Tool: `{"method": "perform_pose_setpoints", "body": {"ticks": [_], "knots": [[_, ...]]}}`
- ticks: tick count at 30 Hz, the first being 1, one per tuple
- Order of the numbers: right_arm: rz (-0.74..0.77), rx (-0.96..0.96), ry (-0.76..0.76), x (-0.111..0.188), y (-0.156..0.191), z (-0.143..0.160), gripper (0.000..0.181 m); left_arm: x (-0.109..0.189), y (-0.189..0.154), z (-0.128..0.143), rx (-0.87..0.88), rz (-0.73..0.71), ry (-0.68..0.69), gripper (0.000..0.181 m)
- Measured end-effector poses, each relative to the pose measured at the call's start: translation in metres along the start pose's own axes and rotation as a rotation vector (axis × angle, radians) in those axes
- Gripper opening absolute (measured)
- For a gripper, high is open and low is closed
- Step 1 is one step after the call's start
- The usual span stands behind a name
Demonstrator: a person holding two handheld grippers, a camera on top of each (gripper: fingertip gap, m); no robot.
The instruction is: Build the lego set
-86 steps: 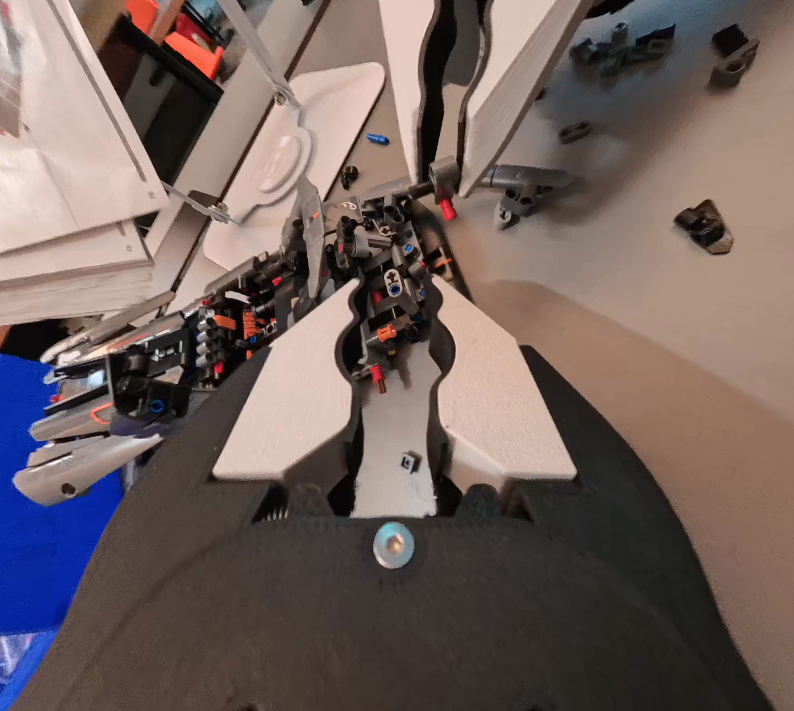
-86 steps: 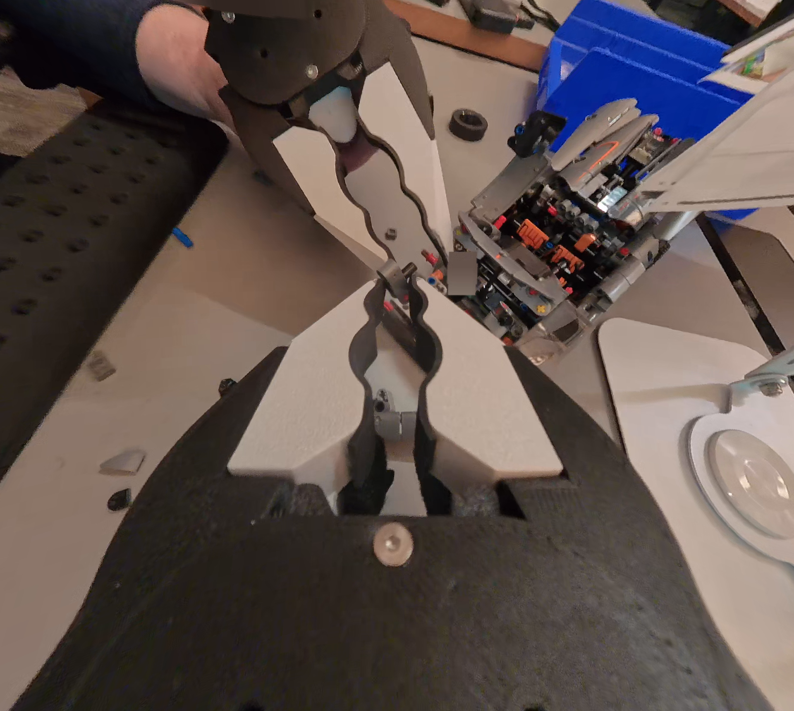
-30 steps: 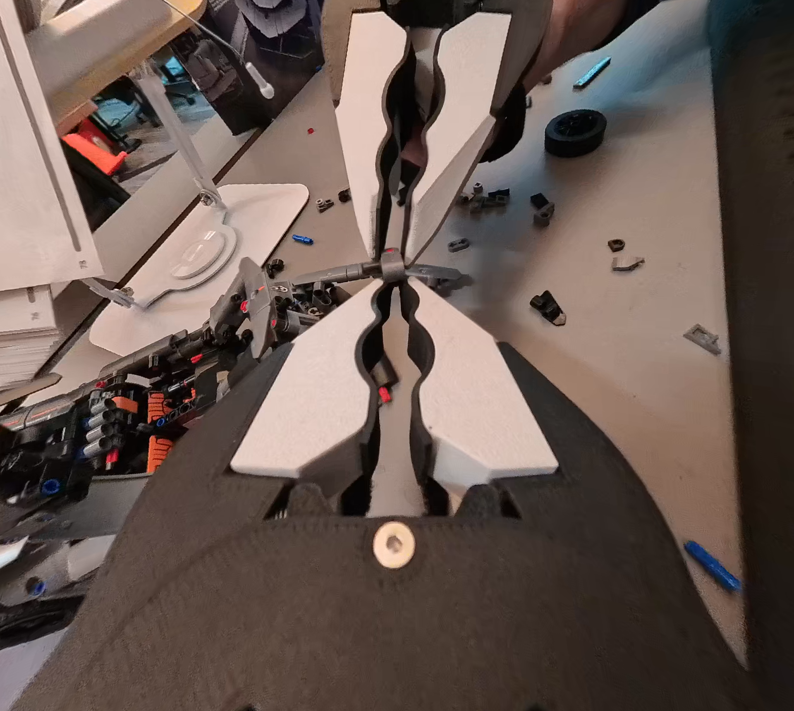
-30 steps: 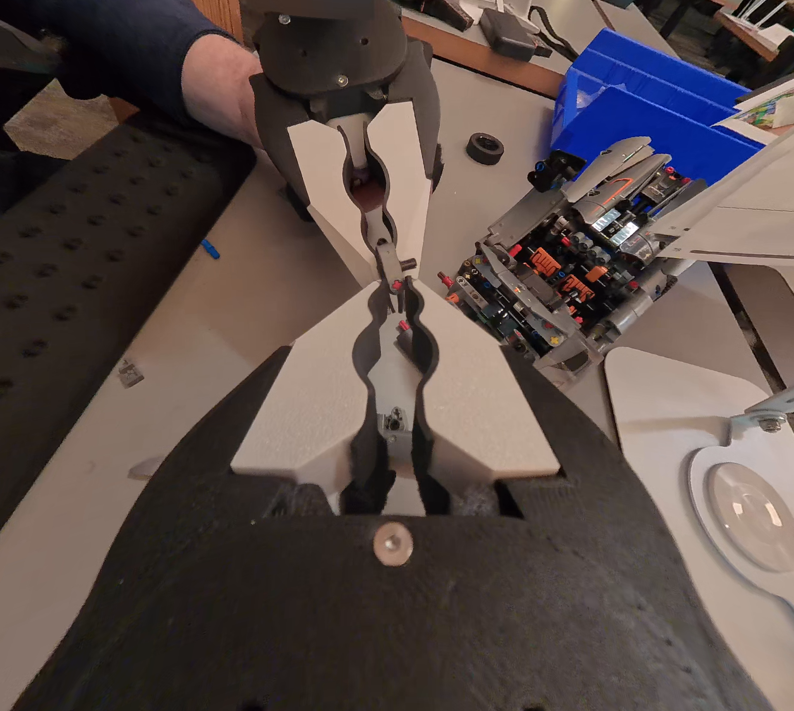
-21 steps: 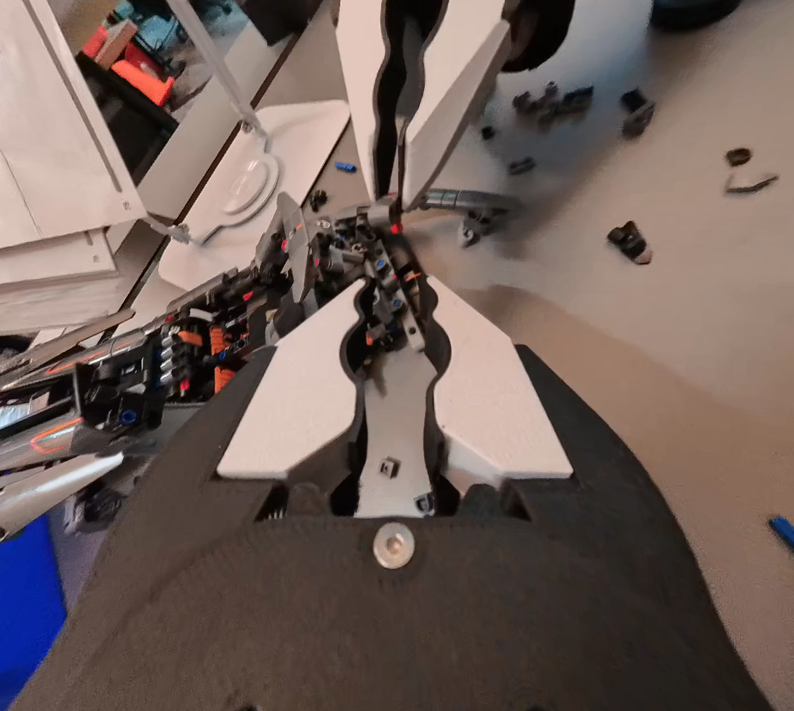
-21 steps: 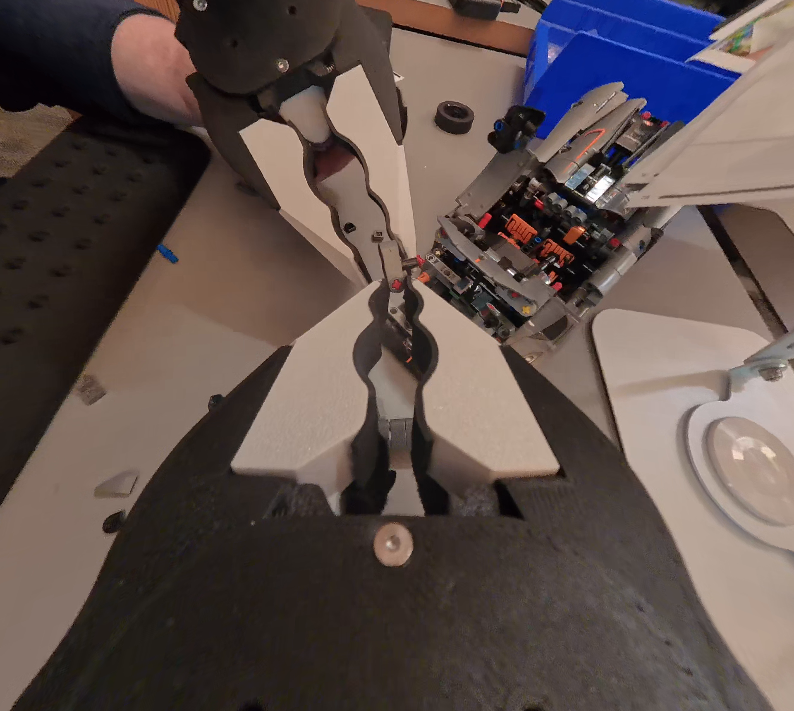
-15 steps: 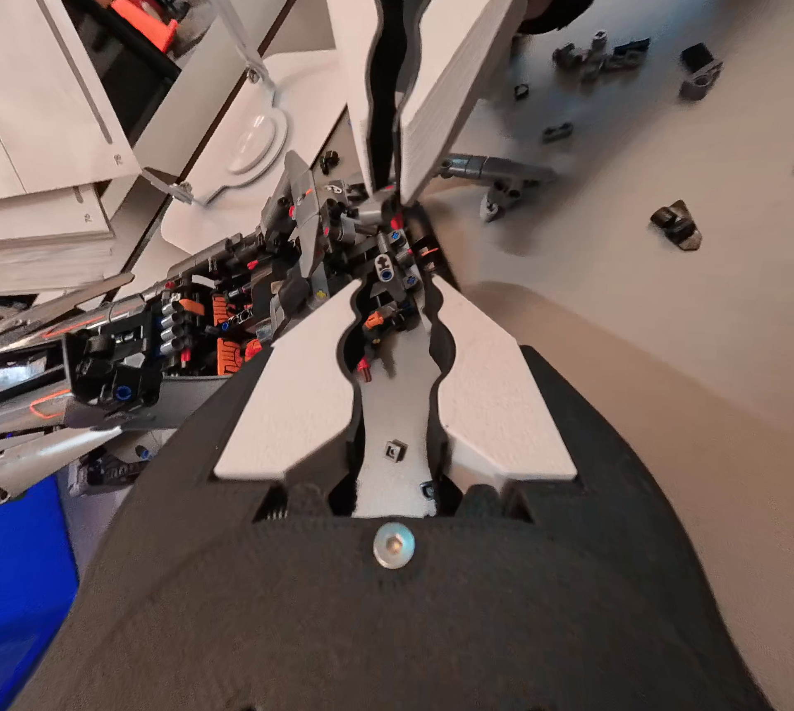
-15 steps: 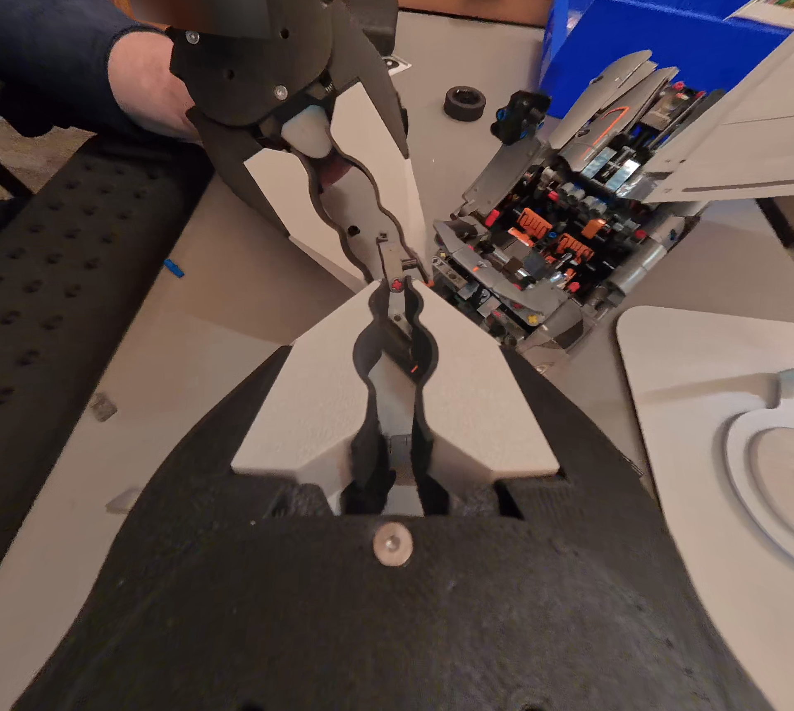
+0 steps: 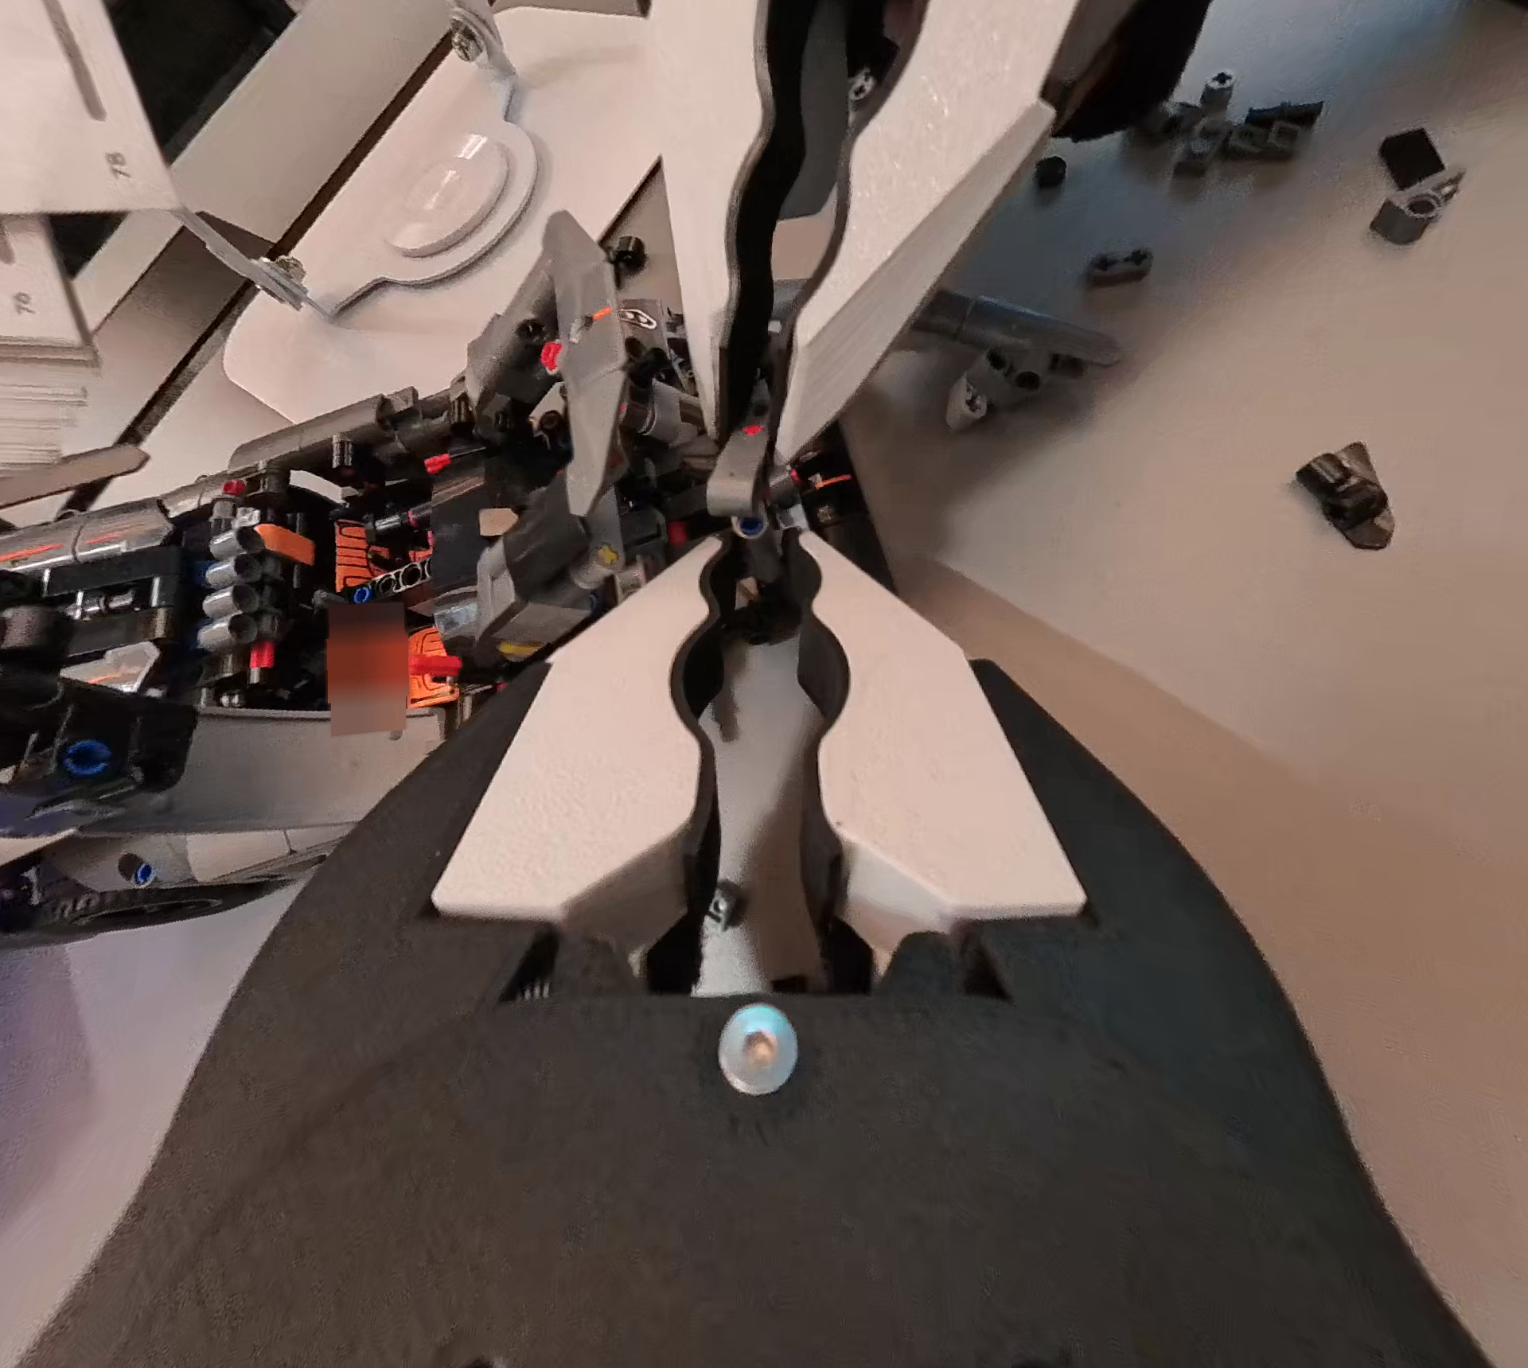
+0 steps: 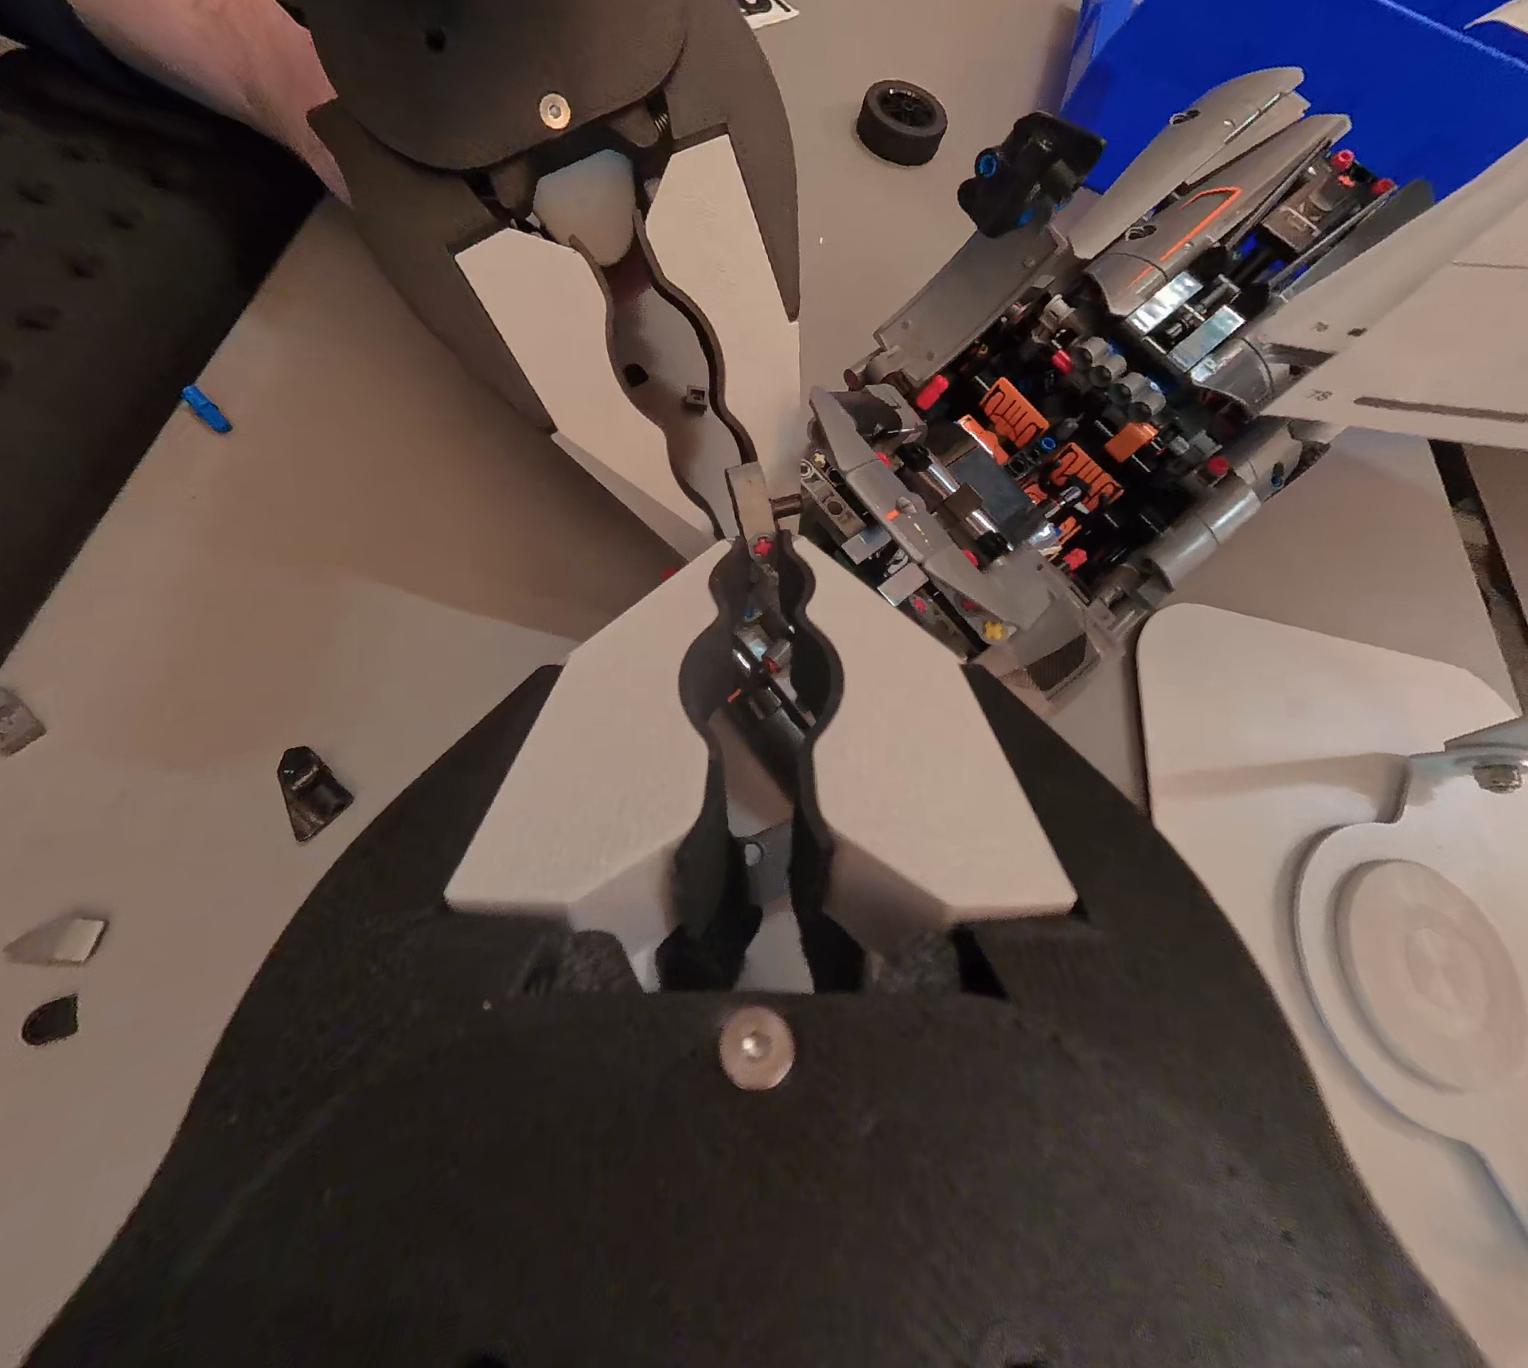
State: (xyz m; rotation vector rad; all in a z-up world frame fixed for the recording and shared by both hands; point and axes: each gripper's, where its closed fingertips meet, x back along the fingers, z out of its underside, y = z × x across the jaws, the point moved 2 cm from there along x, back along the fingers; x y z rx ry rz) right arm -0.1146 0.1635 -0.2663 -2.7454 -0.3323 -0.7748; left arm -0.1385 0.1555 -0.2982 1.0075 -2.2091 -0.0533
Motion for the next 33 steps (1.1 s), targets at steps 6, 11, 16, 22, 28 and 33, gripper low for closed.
{"method": "perform_pose_setpoints", "body": {"ticks": [6, 11, 16, 22, 28, 33], "knots": [[0.001, 0.037, 0.029, 0.000, -0.003, 0.002, 0.004, -0.003, 0.000, -0.003, 0.019, 0.011, -0.016, 0.005], [-0.012, 0.061, 0.048, 0.000, -0.003, 0.006, 0.004, -0.003, -0.002, -0.003, 0.035, 0.037, -0.038, 0.004], [-0.025, 0.104, 0.070, 0.000, -0.001, 0.004, 0.004, -0.003, -0.004, -0.003, 0.027, 0.064, -0.048, 0.004], [-0.055, 0.170, 0.111, 0.003, 0.005, 0.005, 0.003, -0.002, -0.009, -0.005, 0.016, 0.099, -0.052, 0.004], [-0.089, 0.184, 0.137, 0.004, 0.008, 0.004, 0.003, -0.001, -0.012, -0.005, 0.009, 0.124, -0.060, 0.004], [-0.106, 0.190, 0.160, 0.004, 0.009, 0.004, 0.004, -0.001, -0.013, -0.006, 0.008, 0.135, -0.064, 0.004]]}}
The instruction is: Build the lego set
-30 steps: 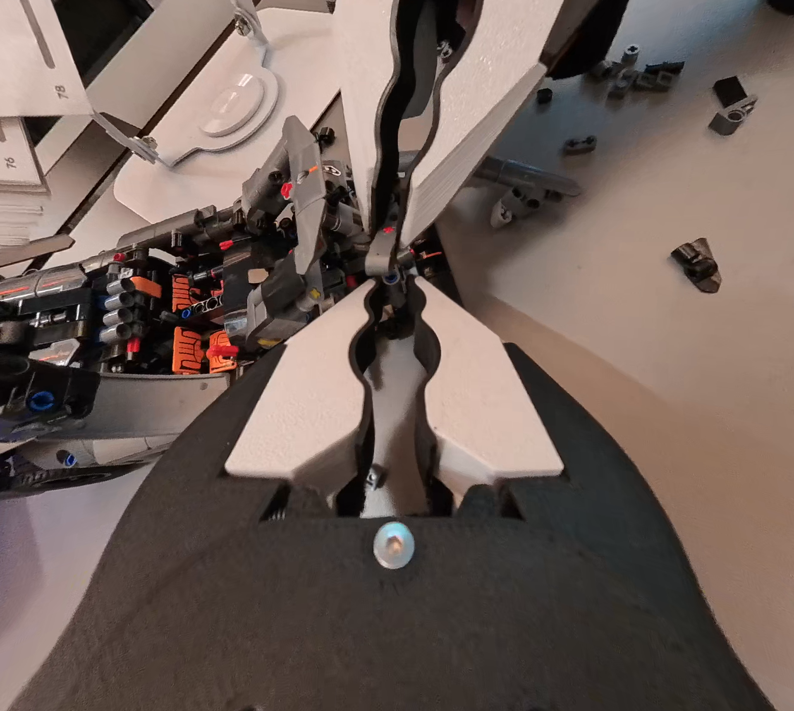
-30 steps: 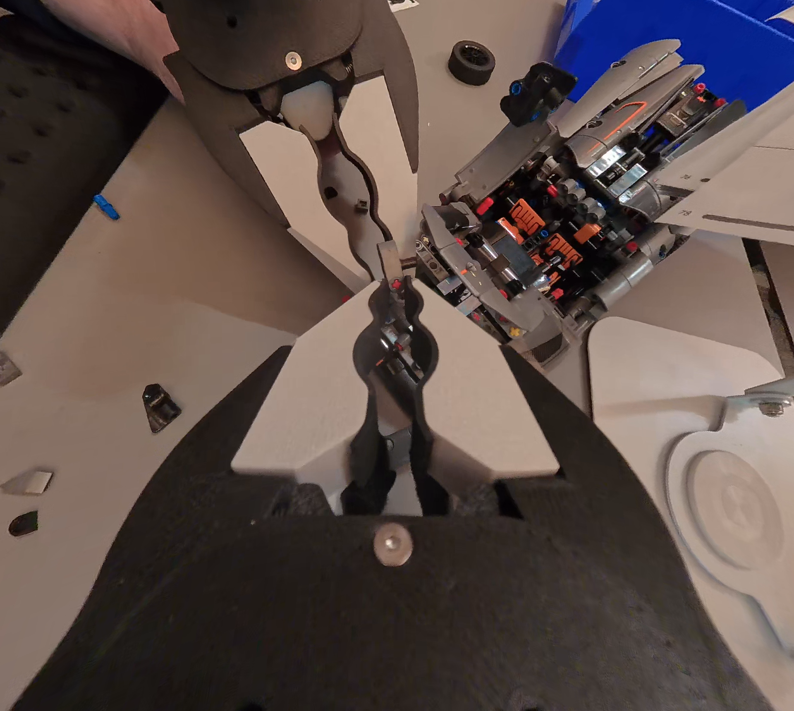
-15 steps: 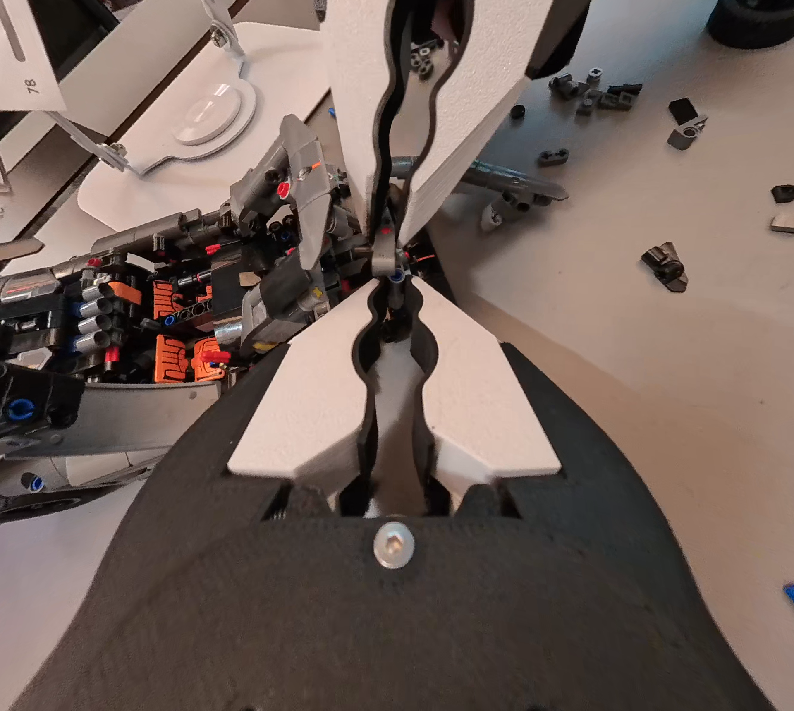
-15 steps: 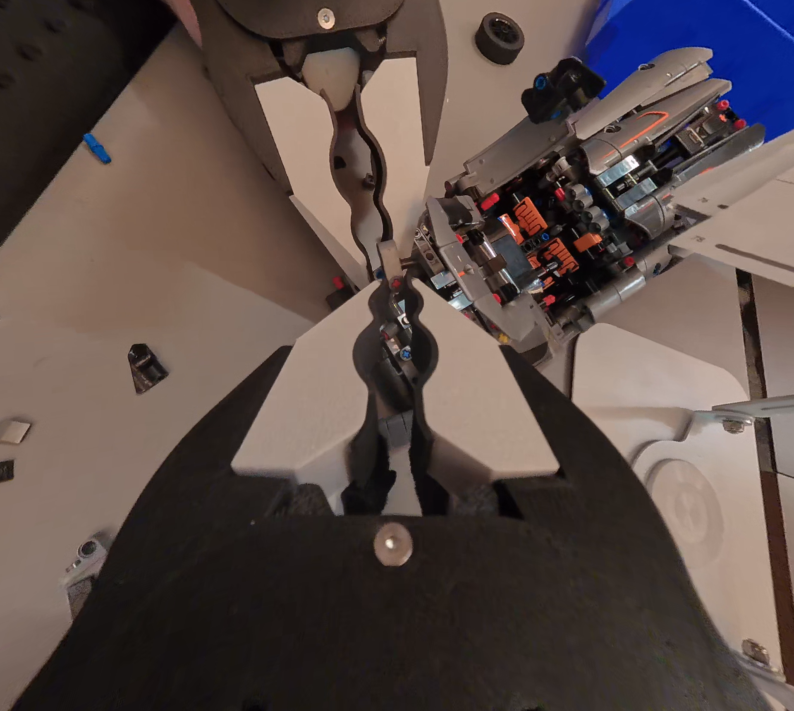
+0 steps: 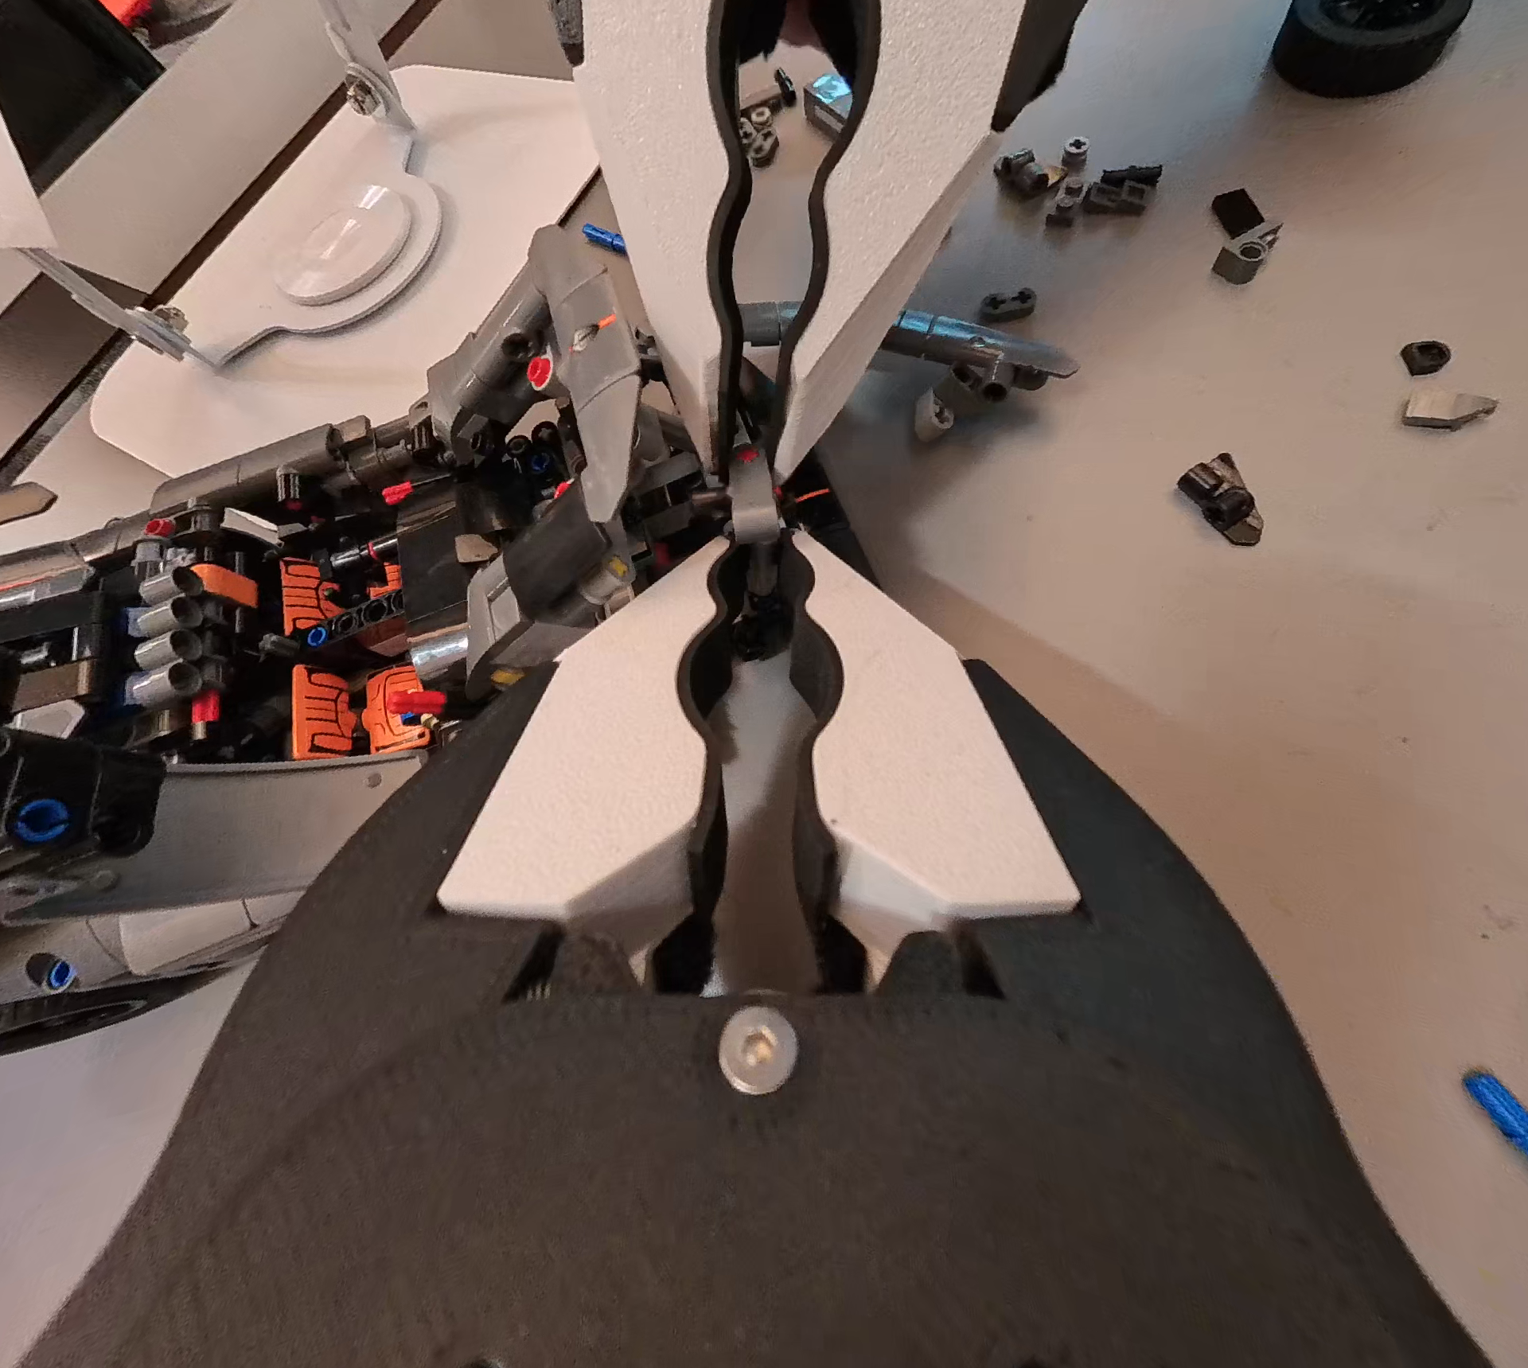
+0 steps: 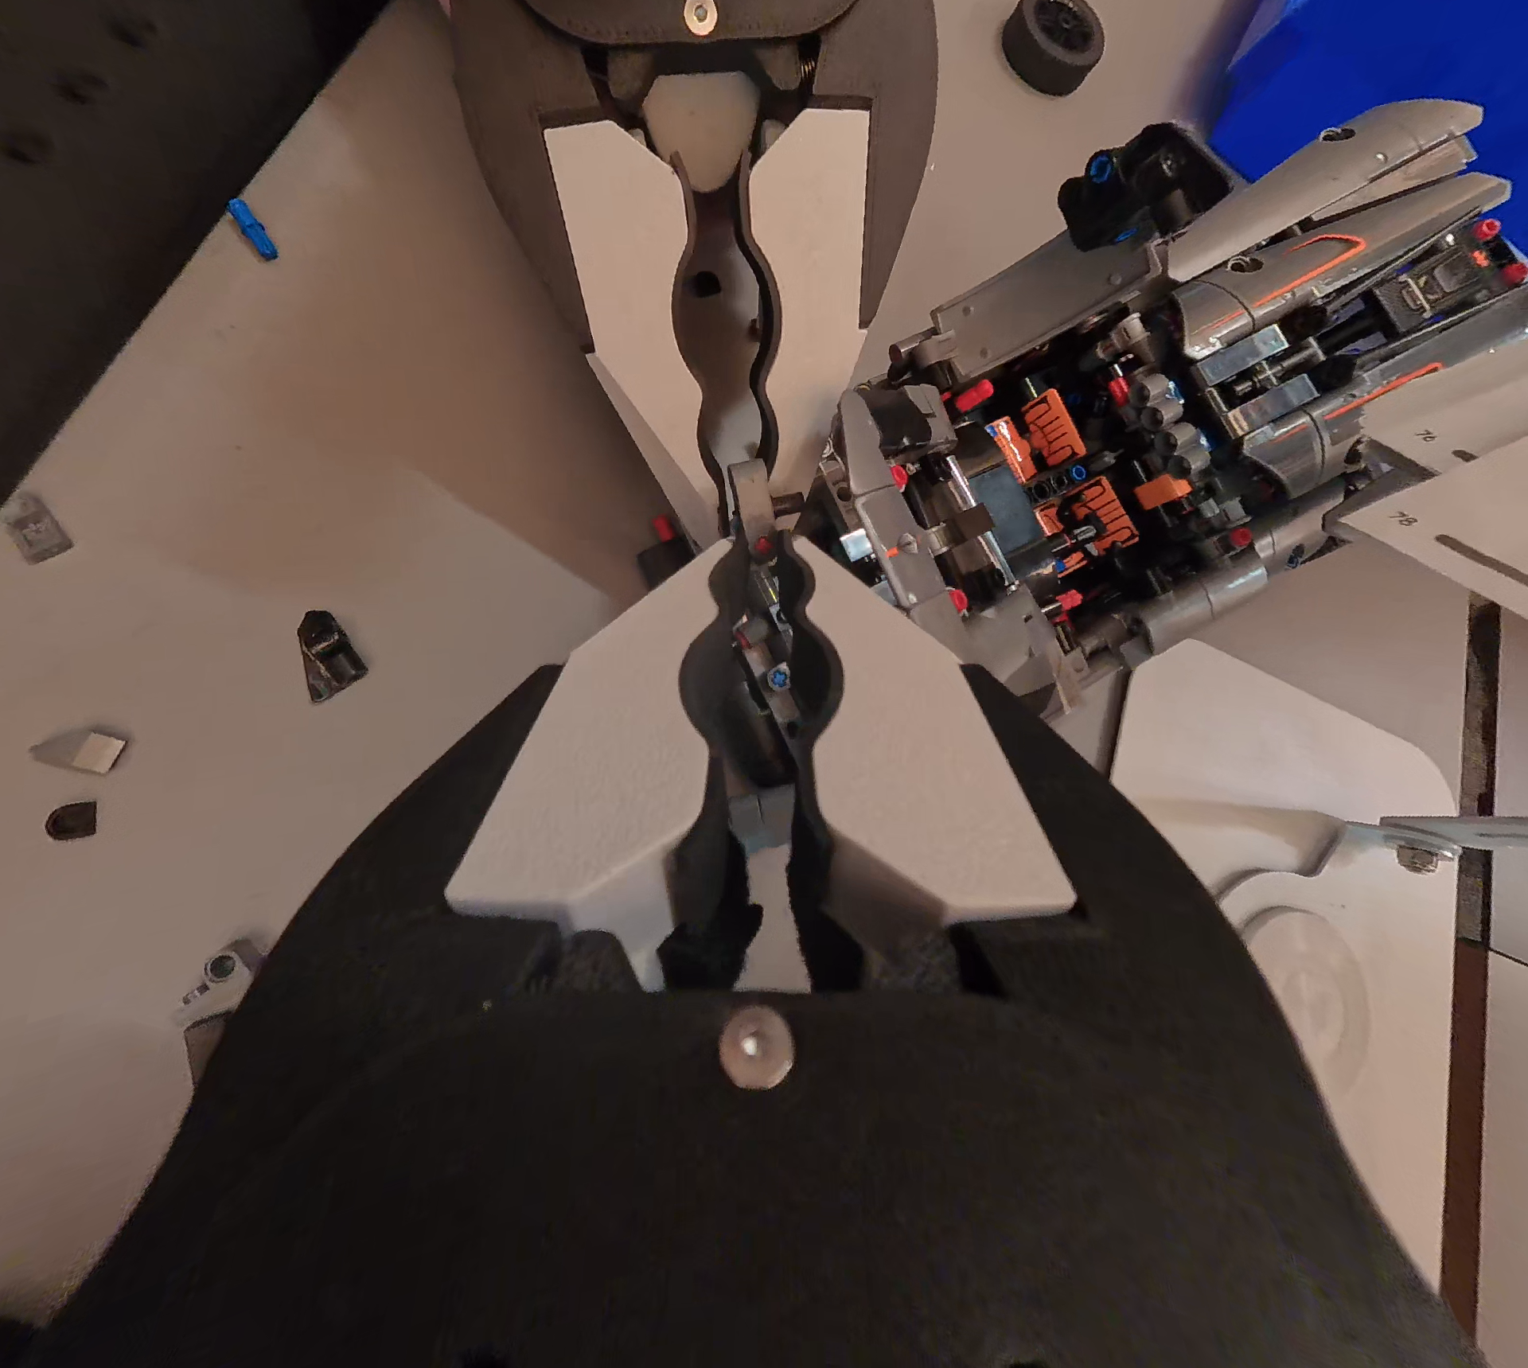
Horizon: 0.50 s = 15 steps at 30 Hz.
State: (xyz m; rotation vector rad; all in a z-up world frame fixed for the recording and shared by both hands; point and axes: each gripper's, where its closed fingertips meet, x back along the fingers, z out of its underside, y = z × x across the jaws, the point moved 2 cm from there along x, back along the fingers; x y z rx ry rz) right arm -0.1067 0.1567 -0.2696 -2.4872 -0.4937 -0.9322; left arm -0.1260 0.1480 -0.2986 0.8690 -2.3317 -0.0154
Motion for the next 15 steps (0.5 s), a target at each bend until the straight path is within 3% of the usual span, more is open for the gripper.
{"method": "perform_pose_setpoints", "body": {"ticks": [15], "knots": [[0.016, 0.037, 0.024, 0.0038, -0.0013, 0.0018, 0.004, 0.0002, -0.0022, -0.0005, -0.003, 0.017, -0.004, 0.004]]}}
